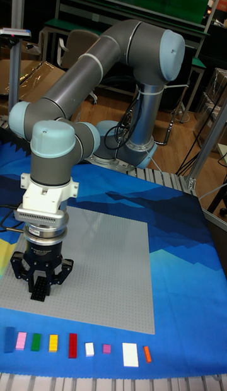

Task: Stack small Lego blocks one on top of the other

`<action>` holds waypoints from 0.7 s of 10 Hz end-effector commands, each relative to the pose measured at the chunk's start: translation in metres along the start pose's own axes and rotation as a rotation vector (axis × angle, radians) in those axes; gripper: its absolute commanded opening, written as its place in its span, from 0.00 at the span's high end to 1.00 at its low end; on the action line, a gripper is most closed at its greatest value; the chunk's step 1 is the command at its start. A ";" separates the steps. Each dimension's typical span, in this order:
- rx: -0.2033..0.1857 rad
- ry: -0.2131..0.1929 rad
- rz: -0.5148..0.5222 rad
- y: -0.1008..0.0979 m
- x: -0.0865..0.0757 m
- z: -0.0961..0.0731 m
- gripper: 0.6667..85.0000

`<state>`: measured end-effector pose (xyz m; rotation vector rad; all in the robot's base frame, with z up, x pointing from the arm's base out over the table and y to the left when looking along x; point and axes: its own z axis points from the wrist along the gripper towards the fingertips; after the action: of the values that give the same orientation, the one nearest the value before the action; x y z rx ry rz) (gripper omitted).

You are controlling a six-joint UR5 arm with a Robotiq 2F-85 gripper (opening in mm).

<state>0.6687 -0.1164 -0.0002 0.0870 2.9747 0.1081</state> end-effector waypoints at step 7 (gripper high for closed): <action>-0.011 -0.001 -0.001 0.001 -0.003 -0.004 0.50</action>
<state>0.6694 -0.1155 0.0013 0.0762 2.9769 0.1147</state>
